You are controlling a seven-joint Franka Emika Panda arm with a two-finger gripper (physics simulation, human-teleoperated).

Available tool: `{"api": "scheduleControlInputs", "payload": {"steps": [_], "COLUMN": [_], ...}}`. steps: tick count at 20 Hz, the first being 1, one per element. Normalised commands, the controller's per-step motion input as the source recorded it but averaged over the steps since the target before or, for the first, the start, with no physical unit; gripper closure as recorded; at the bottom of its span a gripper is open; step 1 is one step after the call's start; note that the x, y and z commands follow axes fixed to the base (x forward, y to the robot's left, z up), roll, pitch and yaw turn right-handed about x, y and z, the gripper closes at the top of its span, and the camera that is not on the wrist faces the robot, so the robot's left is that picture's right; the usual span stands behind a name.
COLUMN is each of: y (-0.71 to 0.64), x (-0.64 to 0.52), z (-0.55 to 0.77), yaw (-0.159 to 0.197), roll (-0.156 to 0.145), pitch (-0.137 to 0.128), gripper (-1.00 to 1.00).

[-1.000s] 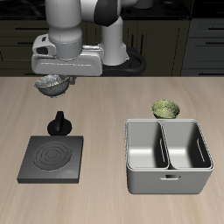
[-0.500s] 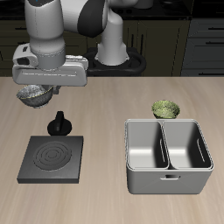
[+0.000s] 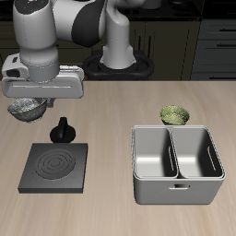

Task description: Place the black bowl on the flat stove

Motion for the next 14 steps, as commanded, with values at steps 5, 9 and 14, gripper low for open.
{"api": "scheduleControlInputs", "payload": {"steps": [5, 9, 14], "y": [-0.05, -0.11, 0.02], "x": [0.19, 0.26, 0.1], "z": [-0.04, -0.11, -0.23], "yaw": [-0.001, -0.023, 0.003], "roll": [-0.005, -0.022, 0.0], "pitch": [-0.011, -0.001, 0.02], "gripper": [1.0, 1.0, 1.0]}}
